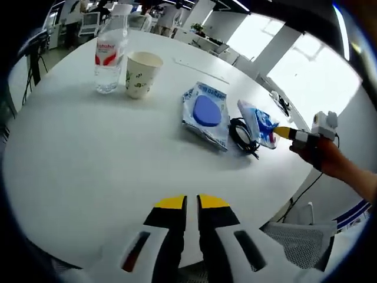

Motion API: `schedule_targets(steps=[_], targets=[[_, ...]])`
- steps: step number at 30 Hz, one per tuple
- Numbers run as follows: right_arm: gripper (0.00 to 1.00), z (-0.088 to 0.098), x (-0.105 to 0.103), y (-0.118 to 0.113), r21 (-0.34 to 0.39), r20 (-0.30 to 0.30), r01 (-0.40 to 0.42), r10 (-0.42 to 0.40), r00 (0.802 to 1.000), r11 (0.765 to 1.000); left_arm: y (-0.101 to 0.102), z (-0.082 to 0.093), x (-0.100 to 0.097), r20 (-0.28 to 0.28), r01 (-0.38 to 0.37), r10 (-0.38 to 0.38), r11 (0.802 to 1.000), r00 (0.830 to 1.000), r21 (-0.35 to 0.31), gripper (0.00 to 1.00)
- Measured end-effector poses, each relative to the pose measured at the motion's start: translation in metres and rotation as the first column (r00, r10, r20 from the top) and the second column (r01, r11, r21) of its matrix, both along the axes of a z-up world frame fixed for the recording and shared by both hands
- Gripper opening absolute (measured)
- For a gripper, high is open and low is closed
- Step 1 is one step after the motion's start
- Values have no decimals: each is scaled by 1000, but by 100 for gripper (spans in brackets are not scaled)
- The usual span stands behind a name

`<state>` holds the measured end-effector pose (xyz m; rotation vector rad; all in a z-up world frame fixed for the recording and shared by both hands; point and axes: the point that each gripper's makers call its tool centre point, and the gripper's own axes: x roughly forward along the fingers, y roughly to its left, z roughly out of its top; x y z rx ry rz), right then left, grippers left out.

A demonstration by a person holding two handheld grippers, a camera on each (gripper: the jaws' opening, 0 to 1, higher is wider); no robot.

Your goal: Arrange the tabletop items into an orderly group along one side of the table until the central work area is clear of visible clutter.

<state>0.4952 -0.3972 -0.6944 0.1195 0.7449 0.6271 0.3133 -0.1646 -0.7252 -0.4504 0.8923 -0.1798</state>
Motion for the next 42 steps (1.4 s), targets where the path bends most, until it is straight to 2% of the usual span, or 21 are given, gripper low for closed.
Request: schedule_targets(steps=[14, 21, 30, 37, 42], targets=[[2, -6, 71, -35, -71, -3, 60, -60, 998, 996, 12, 1, -5, -12, -68, 68, 998, 998, 15, 3], [2, -13, 101, -40, -93, -13, 65, -67, 998, 994, 12, 1, -6, -15, -87, 87, 996, 996, 15, 4], [4, -20, 113, -36, -128, -35, 40, -45, 998, 991, 8, 1, -4, -24, -95, 95, 995, 995, 16, 4], [5, -36, 114, -39, -142, -83, 16, -28, 996, 990, 5, -4, -6, -47, -90, 91, 996, 995, 24, 4], [7, -39, 113, -41, -139, -98, 10, -23, 995, 990, 2, -5, -4, -54, -91, 92, 996, 994, 16, 4]])
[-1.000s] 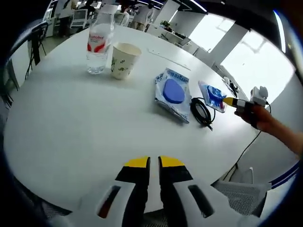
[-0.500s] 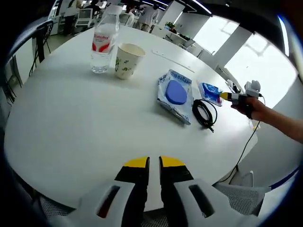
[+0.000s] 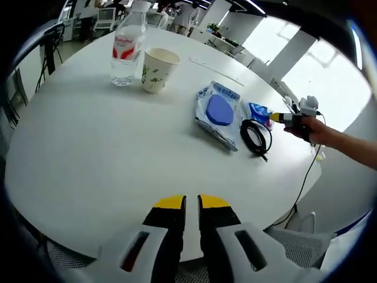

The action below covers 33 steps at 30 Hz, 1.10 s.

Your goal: Arrange the tabletop items into an orderly group along one side of the table until the central work area is clear of visible clutter.

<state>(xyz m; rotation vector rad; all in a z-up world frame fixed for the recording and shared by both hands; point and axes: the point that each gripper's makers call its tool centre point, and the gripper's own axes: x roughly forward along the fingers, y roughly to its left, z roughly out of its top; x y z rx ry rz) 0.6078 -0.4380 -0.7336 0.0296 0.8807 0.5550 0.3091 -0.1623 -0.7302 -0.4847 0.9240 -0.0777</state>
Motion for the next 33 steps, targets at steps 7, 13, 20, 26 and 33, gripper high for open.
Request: schedule_targets(steps=[7, 13, 20, 26, 33], targets=[[12, -2, -11, 0, -13, 0, -56, 56, 998, 998, -18, -2, 10, -4, 18, -18, 999, 1000, -40, 6], [13, 2, -16, -9, -41, 21, -76, 77, 997, 996, -31, -2, 19, 7, 18, -18, 998, 1000, -64, 7], [13, 9, -25, -15, -42, 38, -76, 78, 996, 996, -48, -8, 29, 6, 36, -36, 995, 999, -88, 8], [14, 10, -44, -11, -53, 42, -122, 124, 991, 991, -59, -11, 40, 21, 32, -30, 995, 999, -93, 8], [14, 13, -65, -2, -45, 41, -160, 162, 986, 986, -66, -7, 49, 46, 24, -19, 994, 999, -110, 8]])
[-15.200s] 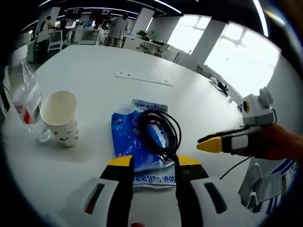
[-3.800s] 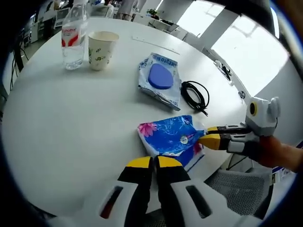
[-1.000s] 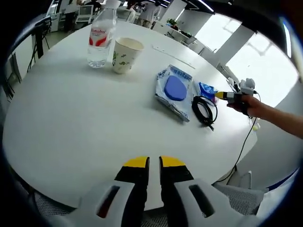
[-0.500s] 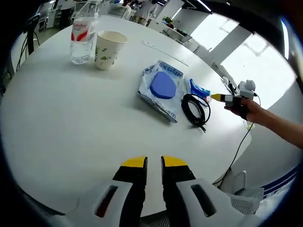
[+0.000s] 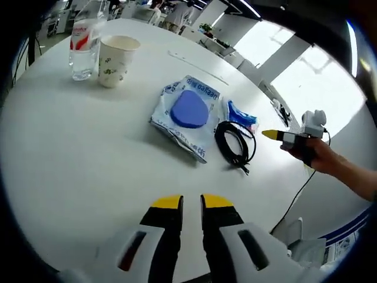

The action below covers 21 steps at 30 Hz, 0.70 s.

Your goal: Arrange the tabletop items into an orderly group along one side of the table until the central work area is clear of visible clutter.

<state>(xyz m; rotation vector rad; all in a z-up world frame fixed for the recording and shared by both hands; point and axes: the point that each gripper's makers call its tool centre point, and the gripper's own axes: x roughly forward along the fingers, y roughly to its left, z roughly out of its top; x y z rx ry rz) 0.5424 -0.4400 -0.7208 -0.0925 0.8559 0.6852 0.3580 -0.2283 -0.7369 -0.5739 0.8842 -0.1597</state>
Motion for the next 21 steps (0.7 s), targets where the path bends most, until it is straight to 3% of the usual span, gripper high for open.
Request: schedule_targets(steps=[6, 11, 21], targets=[[14, 9, -19, 13, 11, 16, -36, 36, 999, 999, 2, 1, 13, 7, -42, 42, 999, 999, -17, 10], [14, 9, -48, 27, 25, 8, -125, 125, 992, 992, 4, 0, 29, -3, -137, 137, 988, 991, -75, 10], [19, 5, -105, 29, 36, -20, -182, 183, 983, 983, -1, -9, 43, -34, -162, 160, 983, 987, -87, 10]])
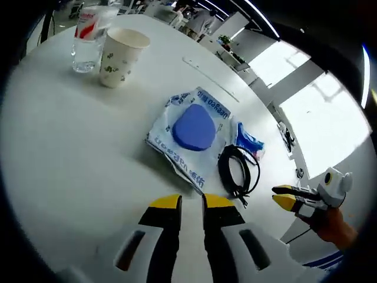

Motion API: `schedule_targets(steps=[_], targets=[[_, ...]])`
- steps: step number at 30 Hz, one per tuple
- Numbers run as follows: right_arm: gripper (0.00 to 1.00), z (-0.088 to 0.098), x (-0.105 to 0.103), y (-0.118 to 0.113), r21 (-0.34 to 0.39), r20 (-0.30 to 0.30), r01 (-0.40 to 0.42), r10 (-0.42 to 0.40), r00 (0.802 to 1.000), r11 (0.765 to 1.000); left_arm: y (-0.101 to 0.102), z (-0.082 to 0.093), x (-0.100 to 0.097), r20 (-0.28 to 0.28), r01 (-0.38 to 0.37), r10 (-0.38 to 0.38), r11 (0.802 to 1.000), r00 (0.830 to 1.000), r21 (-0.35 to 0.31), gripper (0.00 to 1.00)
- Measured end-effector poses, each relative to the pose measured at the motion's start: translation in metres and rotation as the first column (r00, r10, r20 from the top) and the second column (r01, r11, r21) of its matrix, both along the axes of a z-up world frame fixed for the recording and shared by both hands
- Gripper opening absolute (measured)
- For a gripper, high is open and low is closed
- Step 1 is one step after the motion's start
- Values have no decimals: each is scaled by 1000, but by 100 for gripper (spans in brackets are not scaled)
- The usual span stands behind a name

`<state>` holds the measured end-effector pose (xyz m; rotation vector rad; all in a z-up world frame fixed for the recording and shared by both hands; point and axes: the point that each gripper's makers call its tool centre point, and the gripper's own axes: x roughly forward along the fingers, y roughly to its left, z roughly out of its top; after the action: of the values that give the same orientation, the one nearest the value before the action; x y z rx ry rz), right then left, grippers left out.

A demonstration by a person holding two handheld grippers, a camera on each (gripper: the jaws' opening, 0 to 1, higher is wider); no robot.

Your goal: Arrange the tabletop items into an orderly group along one side of the table until the central work area is clear of visible clutter.

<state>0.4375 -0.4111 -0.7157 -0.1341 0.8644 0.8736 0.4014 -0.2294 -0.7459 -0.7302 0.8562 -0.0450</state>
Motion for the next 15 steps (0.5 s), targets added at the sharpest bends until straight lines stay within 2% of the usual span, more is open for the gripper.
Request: schedule_targets(steps=[3, 8, 15], targets=[[19, 2, -13, -1, 19, -11, 19, -18, 1000, 1000, 1, -3, 4, -11, -35, 34, 999, 999, -22, 10], [20, 5, -28, -1, 76, -33, 76, -73, 997, 994, -2, -9, 8, -27, -42, 42, 999, 999, -30, 10], [22, 0, -44, -9, 86, -48, 107, -104, 993, 991, -3, -11, 10, -33, -29, 29, 999, 999, -13, 10]])
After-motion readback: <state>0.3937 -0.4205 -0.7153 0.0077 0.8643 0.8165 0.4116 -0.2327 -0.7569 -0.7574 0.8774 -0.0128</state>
